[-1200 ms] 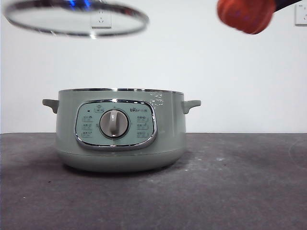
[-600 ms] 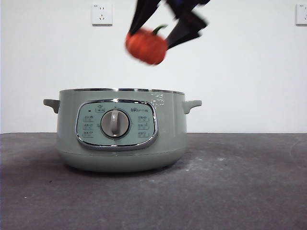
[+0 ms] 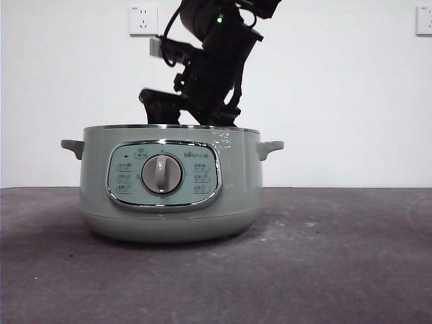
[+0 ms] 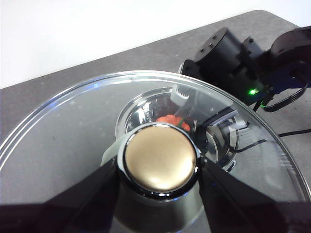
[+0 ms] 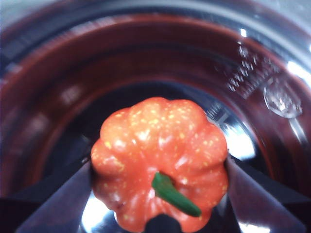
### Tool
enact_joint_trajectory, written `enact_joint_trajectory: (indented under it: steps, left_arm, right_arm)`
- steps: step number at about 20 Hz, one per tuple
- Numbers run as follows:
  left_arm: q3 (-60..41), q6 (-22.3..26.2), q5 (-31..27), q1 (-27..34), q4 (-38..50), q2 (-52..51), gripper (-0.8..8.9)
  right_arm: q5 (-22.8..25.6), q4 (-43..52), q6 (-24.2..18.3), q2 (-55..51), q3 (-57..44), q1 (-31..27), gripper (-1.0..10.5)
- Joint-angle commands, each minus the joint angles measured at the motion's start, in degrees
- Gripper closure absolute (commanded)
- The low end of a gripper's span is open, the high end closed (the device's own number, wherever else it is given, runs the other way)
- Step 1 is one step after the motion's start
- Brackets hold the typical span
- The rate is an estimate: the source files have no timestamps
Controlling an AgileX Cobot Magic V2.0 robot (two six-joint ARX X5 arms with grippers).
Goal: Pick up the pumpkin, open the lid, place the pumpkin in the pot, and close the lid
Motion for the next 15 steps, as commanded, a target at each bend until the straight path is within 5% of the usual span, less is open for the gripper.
enact_joint_trajectory:
  steps: [1, 5, 8, 15]
  left_arm:
    - [1.1, -0.2, 0.0, 0.2, 2.9, -0.7, 8.22]
    - [1.1, -0.1, 0.2, 0.2, 2.9, -0.7, 8.22]
    - [1.1, -0.1, 0.2, 0.2, 2.9, -0.6, 8.22]
    - [1.1, -0.1, 0.2, 0.2, 4.2, -0.4, 8.22]
  right_arm:
    - [0.5, -1.1, -0.7, 1.5, 0.1, 0.2, 9.6]
    - [0.3, -3.8, -1.1, 1.8, 0.1, 0.4, 9.1]
    - [0.4, -4.7, -0.5, 1.8, 0.1, 0.4, 2.6]
    - [0.9, -4.2, 0.2, -4.7, 0.1, 0.3, 2.5]
